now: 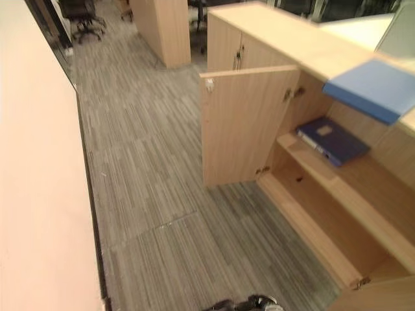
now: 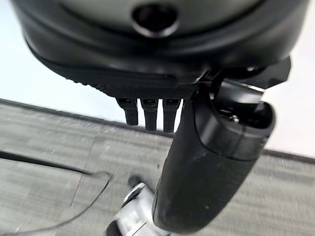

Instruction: Put the empty folder in the office cabinet

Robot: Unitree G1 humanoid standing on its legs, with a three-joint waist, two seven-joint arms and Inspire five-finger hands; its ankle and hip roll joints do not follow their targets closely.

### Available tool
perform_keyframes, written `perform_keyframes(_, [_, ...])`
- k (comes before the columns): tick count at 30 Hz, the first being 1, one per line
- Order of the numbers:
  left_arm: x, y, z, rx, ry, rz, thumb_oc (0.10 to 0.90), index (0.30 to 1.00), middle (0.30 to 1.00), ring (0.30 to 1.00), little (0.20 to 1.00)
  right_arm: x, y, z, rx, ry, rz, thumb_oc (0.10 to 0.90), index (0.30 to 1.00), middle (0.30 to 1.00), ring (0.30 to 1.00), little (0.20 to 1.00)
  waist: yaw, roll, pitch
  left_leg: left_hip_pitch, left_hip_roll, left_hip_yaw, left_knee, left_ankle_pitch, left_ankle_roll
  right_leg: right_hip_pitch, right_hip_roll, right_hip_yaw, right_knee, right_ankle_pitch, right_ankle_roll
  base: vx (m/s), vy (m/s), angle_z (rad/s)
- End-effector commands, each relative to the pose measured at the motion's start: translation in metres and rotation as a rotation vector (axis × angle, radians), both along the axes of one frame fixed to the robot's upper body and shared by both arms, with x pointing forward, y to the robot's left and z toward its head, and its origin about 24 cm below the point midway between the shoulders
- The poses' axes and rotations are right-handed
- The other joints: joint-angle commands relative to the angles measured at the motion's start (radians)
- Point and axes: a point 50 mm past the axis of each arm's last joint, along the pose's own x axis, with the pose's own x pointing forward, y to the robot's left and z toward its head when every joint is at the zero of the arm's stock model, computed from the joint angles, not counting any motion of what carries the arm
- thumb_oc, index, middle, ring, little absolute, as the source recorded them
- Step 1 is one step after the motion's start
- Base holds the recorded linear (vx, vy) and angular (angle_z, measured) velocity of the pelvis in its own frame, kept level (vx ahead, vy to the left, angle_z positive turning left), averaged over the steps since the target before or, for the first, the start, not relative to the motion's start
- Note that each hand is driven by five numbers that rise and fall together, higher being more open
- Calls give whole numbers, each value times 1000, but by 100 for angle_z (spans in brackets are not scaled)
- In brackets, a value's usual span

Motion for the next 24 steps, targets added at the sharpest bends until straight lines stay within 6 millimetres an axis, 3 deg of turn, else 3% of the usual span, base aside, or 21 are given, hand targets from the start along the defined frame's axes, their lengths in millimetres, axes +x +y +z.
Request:
perform_keyframes(1, [21, 29, 5, 104, -36, -92, 800, 900, 900, 900, 900, 25, -2, 8, -18, -95, -26, 800, 900, 900, 900, 900, -14, 20, 16, 8, 27, -75, -113, 11, 78, 1, -202, -36, 17, 151, 288, 288, 5, -50])
perform_keyframes(3, [39, 34, 6, 125, -79, -124, 800, 900, 900, 900, 900, 21, -11, 9, -39, -91, -65, 800, 900, 900, 900, 900, -48, 26, 22, 47, 38, -72, -111, -30, 83, -4, -242, -35, 112, 104, 284, 348, -100, -64])
perform_keyframes(5, [51, 33, 6, 135, -110, -138, 800, 900, 900, 900, 900, 11, -18, 8, -57, -72, -104, 800, 900, 900, 900, 900, -82, 27, 20, 25, 50, -38, 50, -53, 57, 37, -239, -25, 117, 42, 257, 329, -190, -2])
perform_keyframes(6, [58, 32, 6, 137, -138, -129, 800, 900, 900, 900, 900, 7, -23, 8, -75, -61, -112, 800, 900, 900, 900, 900, -83, 24, 29, -30, 38, -8, 194, -15, 27, 74, -214, -13, 83, 26, 236, 120, -132, -15])
perform_keyframes(7, [58, 32, 6, 137, -138, -129, 800, 900, 900, 900, 900, 8, -23, 8, -76, -62, -113, 800, 900, 900, 900, 900, -79, 25, 29, -40, 42, -4, 213, -23, 23, 72, -208, -10, 77, 26, 230, 147, -108, -66])
perform_keyframes(8, [66, 28, 5, 133, -169, -129, 800, 900, 900, 900, 900, 4, -29, 8, -104, -46, -101, 800, 900, 900, 900, 900, -59, 24, 44, -108, 23, -46, 322, 79, -11, 102, -160, 30, 35, 9, 213, 127, -98, -104])
perform_keyframes(9, [65, 25, 4, 124, -168, -130, 800, 900, 900, 900, 900, 0, -30, 7, -112, -33, -95, 800, 900, 900, 900, 900, -48, 14, 42, -138, 25, -58, 321, 78, -16, 124, -129, 38, -9, 8, 207, 264, -120, -104])
perform_keyframes(11, [54, 26, 4, 118, -130, -134, 800, 900, 900, 900, 900, -2, -31, 7, -132, -15, -51, 800, 900, 900, 900, 900, -22, -59, 63, -314, 94, -80, 325, -2, 4, 168, -119, 115, -55, 2, 221, 321, -23, -94])
perform_keyframes(13, [50, 27, 4, 119, -118, -117, 800, 900, 900, 900, 900, 0, -27, 6, -127, -18, -38, 800, 900, 900, 900, 900, -3, -71, 78, -363, 128, -140, 288, 46, -11, 168, -102, 198, -53, 3, 222, 230, 71, -153])
perform_keyframes(15, [46, 27, 4, 119, -113, -92, 800, 900, 900, 900, 900, 0, -24, 6, -124, -17, -22, 800, 900, 900, 900, 900, 18, -64, 83, -363, 167, -232, 176, 129, -41, 179, -73, 269, -72, 0, 226, 171, 90, -223])
perform_keyframes(17, [39, 22, 3, 108, -100, -69, 800, 900, 900, 900, 900, -7, -24, 3, -128, 14, -11, 800, 900, 900, 900, 900, 38, -41, 77, -390, 225, -363, 25, 251, -73, 209, -47, 347, -110, -5, 240, 267, 235, -143])
perform_keyframes(19, [31, 14, 1, 82, -77, -63, 800, 900, 900, 900, 900, -17, -26, 2, -127, 39, -11, 800, 900, 900, 900, 900, 53, -9, 45, -345, 211, -451, -53, 242, -88, 219, -32, 400, -146, 7, 257, 260, 384, -60])
perform_keyframes(20, [26, 11, 0, 71, -58, -87, 800, 900, 900, 900, 900, -21, -29, 2, -125, 44, -40, 800, 900, 900, 900, 900, 36, 0, 31, -347, 170, -449, -38, 248, -85, 222, -67, 394, -162, 54, 271, 267, 595, -117])
perform_keyframes(22, [29, 20, 3, 87, -64, -145, 800, 900, 900, 900, 900, -26, -21, -2, -93, 52, -40, 800, 900, 900, 900, 900, 14, -18, 10, -280, 98, -375, -68, 214, -38, 226, -133, 443, -208, 116, 316, 273, 583, -83])
perform_keyframes(24, [37, 27, 4, 108, -87, -163, 800, 900, 900, 900, 900, -22, -18, -1, -88, 41, -38, 800, 900, 900, 900, 900, 8, -24, 8, -268, 80, -352, -82, 213, -19, 217, -155, 454, -215, 133, 331, 116, 233, -137])
